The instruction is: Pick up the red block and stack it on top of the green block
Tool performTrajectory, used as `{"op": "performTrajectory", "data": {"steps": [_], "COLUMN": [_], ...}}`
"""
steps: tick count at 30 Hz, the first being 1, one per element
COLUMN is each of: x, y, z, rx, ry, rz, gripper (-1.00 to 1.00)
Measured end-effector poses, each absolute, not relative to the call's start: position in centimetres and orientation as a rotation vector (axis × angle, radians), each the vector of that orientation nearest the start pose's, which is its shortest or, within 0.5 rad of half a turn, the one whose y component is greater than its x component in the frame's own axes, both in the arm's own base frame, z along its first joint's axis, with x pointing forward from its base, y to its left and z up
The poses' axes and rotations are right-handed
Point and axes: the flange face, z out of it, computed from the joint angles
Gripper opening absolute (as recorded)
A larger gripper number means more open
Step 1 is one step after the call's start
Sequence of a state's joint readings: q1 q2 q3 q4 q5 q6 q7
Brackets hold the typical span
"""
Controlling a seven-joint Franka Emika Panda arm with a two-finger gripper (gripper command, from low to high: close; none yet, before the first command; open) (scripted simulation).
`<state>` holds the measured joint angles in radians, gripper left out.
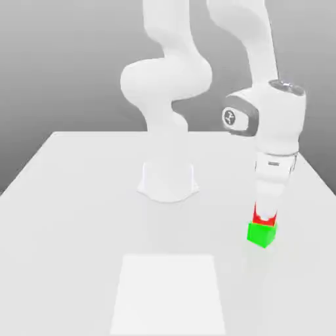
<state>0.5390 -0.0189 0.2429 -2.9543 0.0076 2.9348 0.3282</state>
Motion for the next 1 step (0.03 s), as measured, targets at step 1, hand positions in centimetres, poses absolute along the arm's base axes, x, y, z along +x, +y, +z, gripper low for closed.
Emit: {"op": "performTrajectory", "data": {"steps": [1], "x": [23.06], "y": [22.73], "z": [18.43], "rx": [-3.067], "ry": [-0.696], "rz": [-0.001], "gripper": [1.0]}}
